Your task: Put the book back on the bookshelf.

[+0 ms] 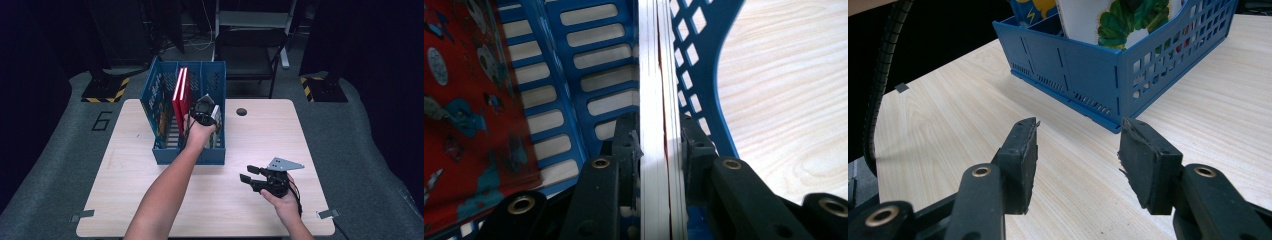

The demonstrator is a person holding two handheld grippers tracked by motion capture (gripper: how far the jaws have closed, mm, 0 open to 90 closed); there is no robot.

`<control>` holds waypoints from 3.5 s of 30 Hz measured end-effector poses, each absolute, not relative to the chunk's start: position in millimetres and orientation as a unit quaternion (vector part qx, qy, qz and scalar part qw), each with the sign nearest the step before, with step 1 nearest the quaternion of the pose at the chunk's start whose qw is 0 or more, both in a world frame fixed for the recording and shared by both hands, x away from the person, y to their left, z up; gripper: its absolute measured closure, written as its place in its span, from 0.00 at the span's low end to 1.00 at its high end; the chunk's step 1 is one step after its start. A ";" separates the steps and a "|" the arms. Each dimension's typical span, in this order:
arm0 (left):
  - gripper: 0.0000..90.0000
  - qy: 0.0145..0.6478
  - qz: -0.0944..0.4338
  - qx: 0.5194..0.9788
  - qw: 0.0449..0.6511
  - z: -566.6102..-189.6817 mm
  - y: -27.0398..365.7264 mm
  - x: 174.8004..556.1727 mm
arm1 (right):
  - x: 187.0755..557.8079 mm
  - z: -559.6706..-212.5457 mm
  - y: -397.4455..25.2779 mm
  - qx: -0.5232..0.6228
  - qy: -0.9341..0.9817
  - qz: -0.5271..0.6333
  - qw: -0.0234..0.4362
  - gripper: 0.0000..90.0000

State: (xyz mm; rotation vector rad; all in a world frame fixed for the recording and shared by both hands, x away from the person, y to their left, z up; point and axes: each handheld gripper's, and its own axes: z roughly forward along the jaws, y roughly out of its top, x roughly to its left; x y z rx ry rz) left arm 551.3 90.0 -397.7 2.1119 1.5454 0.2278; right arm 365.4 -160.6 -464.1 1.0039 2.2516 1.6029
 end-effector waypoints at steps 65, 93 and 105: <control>0.84 0.579 0.095 0.766 0.262 -387.4 104.0 520.2 | 364.4 -465.0 -159.0 0.347 0.760 0.541 0.098 0.54; 0.85 0.612 0.097 0.727 0.295 -378.0 99.2 553.9 | 365.3 -466.2 -159.7 0.343 0.760 0.543 0.098 0.54; 0.83 0.612 0.097 0.727 0.296 -378.0 88.2 554.7 | 365.8 -466.8 -159.8 0.345 0.759 0.544 0.096 0.54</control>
